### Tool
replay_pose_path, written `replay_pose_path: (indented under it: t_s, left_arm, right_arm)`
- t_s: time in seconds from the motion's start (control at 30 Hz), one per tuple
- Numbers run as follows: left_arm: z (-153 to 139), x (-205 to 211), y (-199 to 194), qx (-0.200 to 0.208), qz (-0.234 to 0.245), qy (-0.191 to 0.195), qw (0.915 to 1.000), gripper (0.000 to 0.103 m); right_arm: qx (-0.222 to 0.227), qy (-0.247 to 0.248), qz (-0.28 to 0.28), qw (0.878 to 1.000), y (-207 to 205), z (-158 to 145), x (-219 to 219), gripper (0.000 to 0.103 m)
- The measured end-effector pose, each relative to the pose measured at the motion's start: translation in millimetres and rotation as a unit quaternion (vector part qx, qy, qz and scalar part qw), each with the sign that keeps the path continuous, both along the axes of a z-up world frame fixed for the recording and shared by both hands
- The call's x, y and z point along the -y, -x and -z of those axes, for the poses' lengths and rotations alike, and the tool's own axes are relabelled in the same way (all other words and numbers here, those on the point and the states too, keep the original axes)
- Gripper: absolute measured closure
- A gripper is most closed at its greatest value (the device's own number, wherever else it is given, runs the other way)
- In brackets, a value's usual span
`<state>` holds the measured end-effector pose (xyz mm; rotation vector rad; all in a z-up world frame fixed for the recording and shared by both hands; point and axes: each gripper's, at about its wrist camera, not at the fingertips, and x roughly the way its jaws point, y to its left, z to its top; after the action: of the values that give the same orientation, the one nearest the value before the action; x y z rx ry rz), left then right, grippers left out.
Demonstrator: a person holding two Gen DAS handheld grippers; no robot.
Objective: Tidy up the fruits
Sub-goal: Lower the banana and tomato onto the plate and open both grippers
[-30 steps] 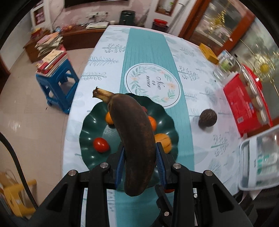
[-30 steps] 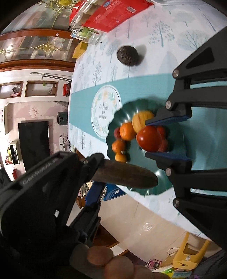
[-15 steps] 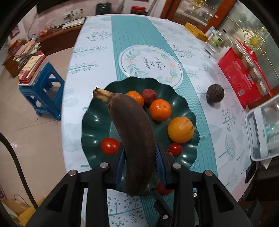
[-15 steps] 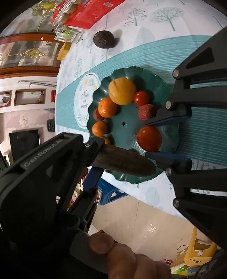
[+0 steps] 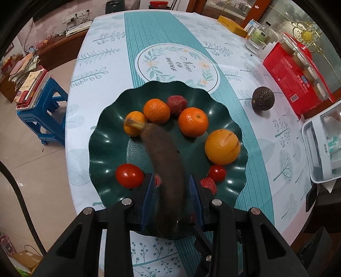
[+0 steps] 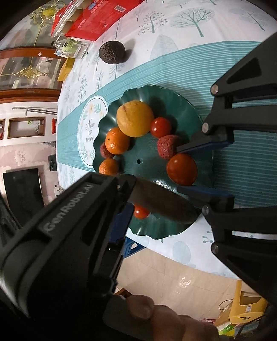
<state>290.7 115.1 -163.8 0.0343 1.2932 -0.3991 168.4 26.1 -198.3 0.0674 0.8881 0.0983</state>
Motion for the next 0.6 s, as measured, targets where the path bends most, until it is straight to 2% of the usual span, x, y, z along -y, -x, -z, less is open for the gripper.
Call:
replay_pose_path:
  t_s: [0.07, 0.17, 0.27, 0.47, 0.6]
  left_arm:
    - [-1, -2, 2, 0.0, -0.004, -0.001, 1.0, 0.064]
    - [-4, -6, 5, 0.004, -0.015, -0.001, 0.9999, 0.05]
    - [-9, -8, 10, 0.011, -0.022, -0.003, 0.9997, 0.044]
    - [-22, -8, 24, 0.037, -0.034, -0.004, 0.9987, 0.03]
    - [-30, -2, 36, 0.049, -0.046, 0.0, 0.9977, 0.027]
  right_arm:
    - [-0.003, -0.003, 0.0, 1.0, 0, -1, 2, 0.06]
    - [-0.003, -0.009, 0.001, 1.0, 2, -4, 7, 0.054]
    - [-0.006, -0.008, 0.003, 1.0, 2, -8, 14, 0.049]
    - [-0.013, -0.001, 0.008, 1.0, 6, -20, 43, 0.045]
    - [-0.019, 0.006, 0.016, 1.0, 7, -27, 70, 0.043]
